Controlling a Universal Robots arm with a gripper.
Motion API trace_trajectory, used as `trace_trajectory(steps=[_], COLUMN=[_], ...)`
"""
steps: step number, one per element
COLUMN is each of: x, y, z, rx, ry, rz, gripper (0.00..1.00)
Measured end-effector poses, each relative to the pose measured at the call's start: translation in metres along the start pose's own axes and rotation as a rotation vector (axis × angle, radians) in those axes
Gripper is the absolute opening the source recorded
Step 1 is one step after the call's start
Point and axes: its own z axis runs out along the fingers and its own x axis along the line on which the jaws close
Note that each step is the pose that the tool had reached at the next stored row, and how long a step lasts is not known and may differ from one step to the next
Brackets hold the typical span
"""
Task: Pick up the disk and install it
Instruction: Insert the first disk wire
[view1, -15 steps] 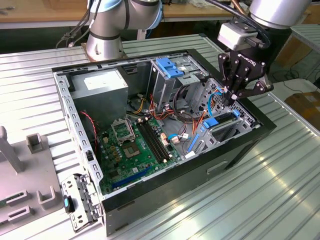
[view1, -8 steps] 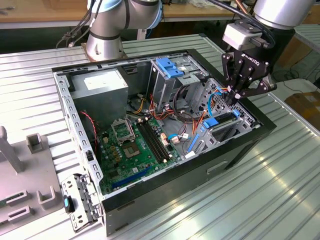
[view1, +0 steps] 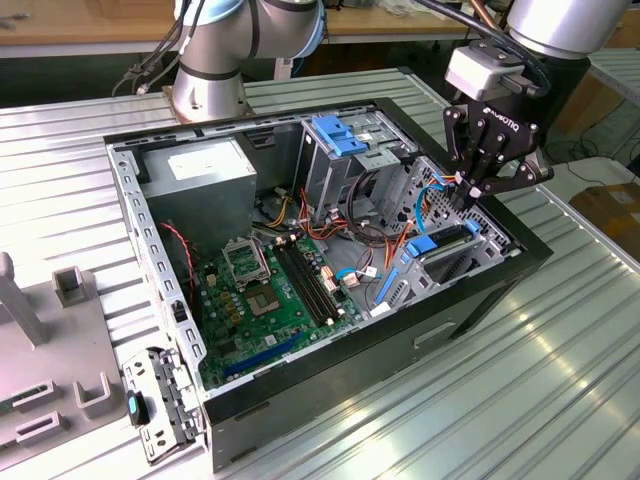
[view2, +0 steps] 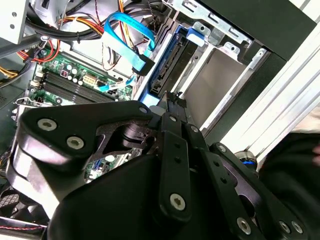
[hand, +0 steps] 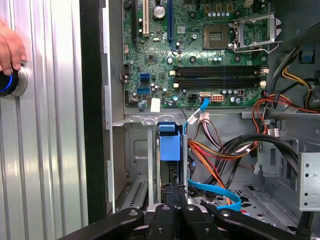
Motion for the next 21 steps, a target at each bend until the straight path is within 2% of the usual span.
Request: trace_trajectory(steps=[4,7,8,10,14,17,20,21], x=[0.0000,-0.0003,-0.0003,-0.0004,-0.0007,-0.0009,-0.0009,-0.0010], y=[-0.0011,-0.0071,-0.0086,-0.0129,-0.0235,-0.0278,-0.0315,-0.0328], z=[0.0001,0.0013,0.0015,0.0020,0.0033,0.0038,0.0045,0.0047], rx=[0.0001,0.0009,0.0020,0.0061,0.0109,0.0140,0.0203,0.0211], ry=[0.0000,-0.0001,-0.0009,-0.0032,-0.0061,-0.0079,-0.0118,-0.0123], rz=[0.000,-0.014,-0.031,-0.091,-0.162,-0.209,-0.303,-0.314], gripper=[0.11,0.11,0.11,0.11,0.11,0.11,0.11,0.11])
